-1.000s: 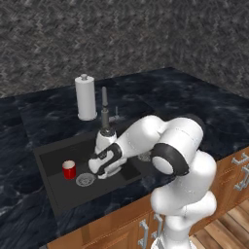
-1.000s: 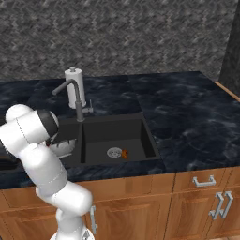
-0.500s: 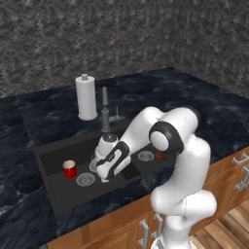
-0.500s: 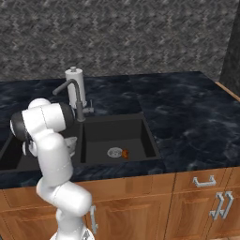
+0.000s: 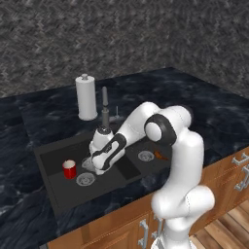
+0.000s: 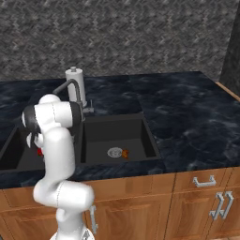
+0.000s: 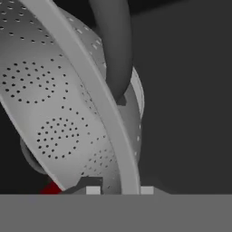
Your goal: Pick the colander and mug and place them in the sink. Then turn on the water.
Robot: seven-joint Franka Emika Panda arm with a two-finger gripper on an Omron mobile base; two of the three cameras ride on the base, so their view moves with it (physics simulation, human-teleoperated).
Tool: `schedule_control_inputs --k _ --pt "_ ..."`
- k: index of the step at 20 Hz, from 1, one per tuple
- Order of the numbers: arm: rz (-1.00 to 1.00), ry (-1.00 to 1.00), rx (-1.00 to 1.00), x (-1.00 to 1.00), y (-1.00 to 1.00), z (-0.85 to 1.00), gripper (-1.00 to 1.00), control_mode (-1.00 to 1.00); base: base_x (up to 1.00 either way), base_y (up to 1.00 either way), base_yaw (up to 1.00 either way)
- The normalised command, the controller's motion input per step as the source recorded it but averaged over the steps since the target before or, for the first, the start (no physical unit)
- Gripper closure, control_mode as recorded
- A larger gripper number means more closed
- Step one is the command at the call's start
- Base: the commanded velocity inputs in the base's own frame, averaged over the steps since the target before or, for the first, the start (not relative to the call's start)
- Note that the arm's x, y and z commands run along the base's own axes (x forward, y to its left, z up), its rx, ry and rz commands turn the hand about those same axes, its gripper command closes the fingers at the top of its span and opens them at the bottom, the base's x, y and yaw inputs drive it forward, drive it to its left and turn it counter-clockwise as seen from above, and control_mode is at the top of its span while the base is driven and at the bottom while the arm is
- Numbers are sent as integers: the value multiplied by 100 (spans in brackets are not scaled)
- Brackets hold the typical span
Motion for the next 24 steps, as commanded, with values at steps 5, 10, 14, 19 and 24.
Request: schedule_control_inputs --k 5,10,14,19,24 --pt "-21 0 0 16 41 -21 100 -100 0 0 0" --pt "-20 -1 0 5 15 -44 100 -100 0 0 0" --pt "-21 0 0 -4 34 -49 100 -100 0 0 0" --pt "-22 1 0 -4 32 -52 100 -100 0 0 0" --pt "-23 2 0 -2 47 -41 -100 -100 0 0 0"
